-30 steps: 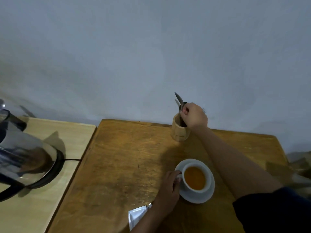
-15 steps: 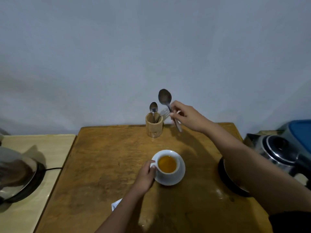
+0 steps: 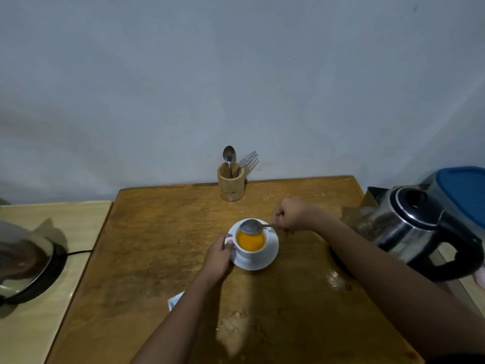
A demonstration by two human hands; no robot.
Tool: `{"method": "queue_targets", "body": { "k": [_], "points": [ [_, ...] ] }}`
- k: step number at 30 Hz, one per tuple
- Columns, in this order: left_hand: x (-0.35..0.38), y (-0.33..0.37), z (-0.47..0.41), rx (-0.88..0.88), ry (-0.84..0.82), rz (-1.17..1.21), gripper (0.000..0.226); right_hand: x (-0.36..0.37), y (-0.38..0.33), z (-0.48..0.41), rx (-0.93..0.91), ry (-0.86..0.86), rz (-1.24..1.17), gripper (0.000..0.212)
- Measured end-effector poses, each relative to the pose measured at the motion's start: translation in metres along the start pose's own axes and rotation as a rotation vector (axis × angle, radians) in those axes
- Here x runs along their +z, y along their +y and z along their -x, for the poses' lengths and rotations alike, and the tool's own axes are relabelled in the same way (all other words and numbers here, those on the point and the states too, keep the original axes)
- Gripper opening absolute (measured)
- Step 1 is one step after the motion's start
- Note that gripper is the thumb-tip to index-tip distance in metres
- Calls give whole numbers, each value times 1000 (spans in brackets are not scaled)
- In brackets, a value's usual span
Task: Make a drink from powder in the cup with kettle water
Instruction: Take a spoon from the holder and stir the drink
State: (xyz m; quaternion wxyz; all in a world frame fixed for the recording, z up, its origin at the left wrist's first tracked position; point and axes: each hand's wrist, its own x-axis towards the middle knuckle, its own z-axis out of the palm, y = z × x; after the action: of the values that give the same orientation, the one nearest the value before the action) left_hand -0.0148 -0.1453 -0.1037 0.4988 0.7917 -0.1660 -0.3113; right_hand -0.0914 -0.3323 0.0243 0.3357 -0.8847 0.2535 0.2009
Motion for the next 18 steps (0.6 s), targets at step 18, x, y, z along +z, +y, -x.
{"method": "queue_targets", "body": {
  "k": [18],
  "points": [
    [0,-2,-1,-24,-6,-11,23,41,5,-8,-361,371,-126,19]
  ]
}}
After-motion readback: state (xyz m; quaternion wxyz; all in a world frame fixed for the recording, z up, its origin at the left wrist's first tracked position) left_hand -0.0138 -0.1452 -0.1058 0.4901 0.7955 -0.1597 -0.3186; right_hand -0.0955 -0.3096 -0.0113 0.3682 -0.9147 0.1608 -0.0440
